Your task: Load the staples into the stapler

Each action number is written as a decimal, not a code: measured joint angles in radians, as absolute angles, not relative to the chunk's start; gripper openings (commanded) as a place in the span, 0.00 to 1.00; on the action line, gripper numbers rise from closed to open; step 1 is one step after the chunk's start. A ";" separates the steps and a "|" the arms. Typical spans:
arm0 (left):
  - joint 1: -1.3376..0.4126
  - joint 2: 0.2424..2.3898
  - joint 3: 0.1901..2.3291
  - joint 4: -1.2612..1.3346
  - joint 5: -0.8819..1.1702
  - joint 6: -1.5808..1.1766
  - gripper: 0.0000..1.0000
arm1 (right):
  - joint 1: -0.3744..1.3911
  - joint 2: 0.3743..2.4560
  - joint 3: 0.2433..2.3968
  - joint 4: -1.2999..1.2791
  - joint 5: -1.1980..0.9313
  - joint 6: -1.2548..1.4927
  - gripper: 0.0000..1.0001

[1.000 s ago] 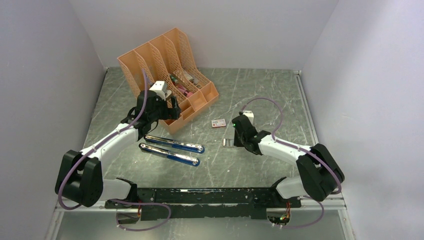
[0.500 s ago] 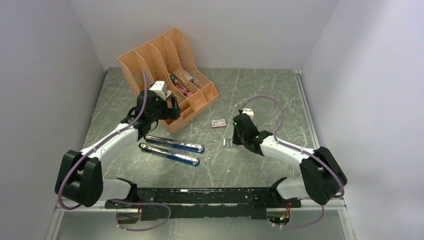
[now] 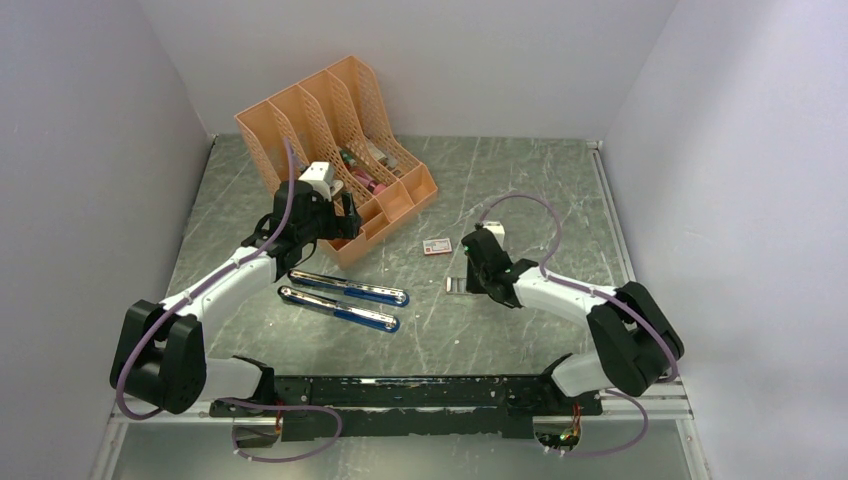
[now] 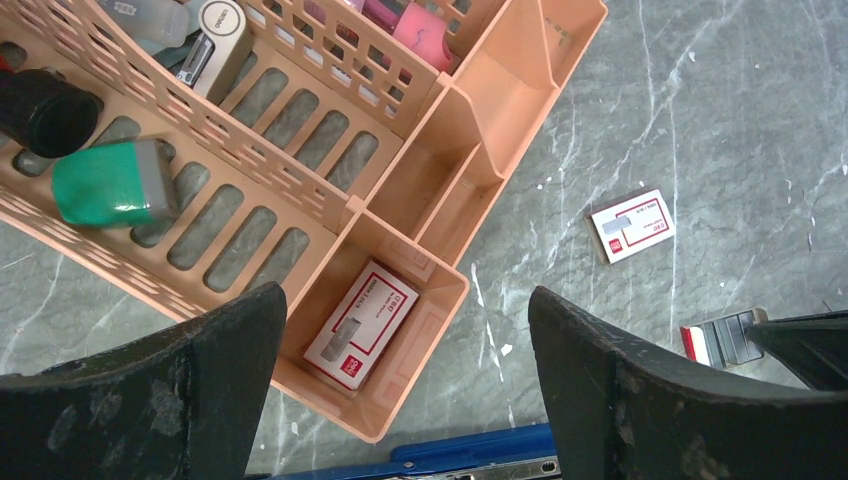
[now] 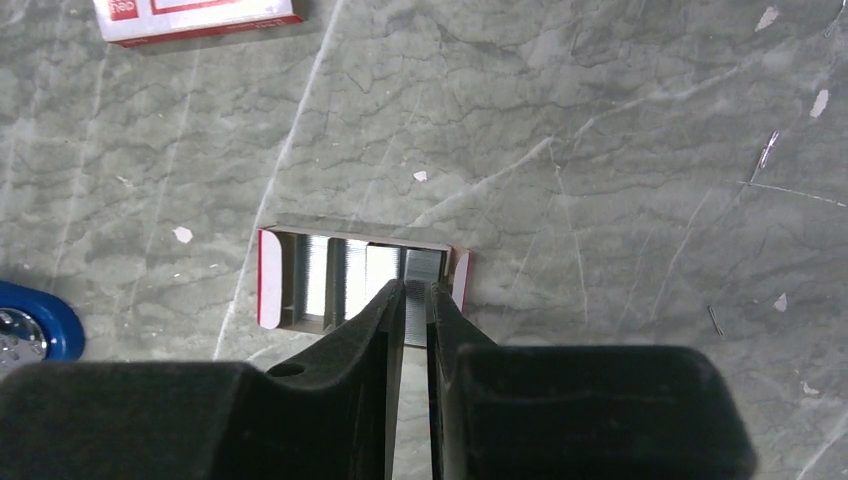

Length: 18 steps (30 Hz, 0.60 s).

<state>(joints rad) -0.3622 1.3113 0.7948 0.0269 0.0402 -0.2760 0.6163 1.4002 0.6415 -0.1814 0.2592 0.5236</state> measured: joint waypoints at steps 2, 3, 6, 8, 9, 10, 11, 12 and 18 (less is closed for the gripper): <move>-0.362 1.311 0.795 0.027 0.042 -0.276 0.94 | 0.616 1.406 0.643 -0.189 0.264 0.524 0.17; -0.362 1.311 0.795 0.027 0.043 -0.276 0.94 | 0.616 1.407 0.643 -0.192 0.265 0.525 0.17; -0.362 1.311 0.795 0.027 0.047 -0.276 0.94 | 0.616 1.412 0.644 -0.194 0.270 0.527 0.17; -0.362 1.311 0.795 0.027 0.048 -0.276 0.94 | 0.616 1.415 0.645 -0.194 0.270 0.527 0.18; -0.361 1.311 0.795 0.027 0.048 -0.276 0.94 | 0.616 1.416 0.646 -0.194 0.271 0.527 0.18; -0.361 1.311 0.795 0.027 0.049 -0.276 0.94 | 0.616 1.418 0.648 -0.194 0.271 0.527 0.19; -0.361 1.311 0.795 0.027 0.049 -0.276 0.94 | 0.616 1.419 0.649 -0.194 0.271 0.527 0.19; -0.361 1.311 0.795 0.027 0.049 -0.276 0.93 | 0.616 1.420 0.650 -0.194 0.271 0.527 0.20; -0.361 1.311 0.795 0.028 0.050 -0.276 0.93 | 0.616 1.420 0.651 -0.192 0.270 0.528 0.23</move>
<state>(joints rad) -0.3614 1.3113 0.7948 0.0280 0.0498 -0.2760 0.6163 1.4204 0.6506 -0.1925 0.2695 0.5278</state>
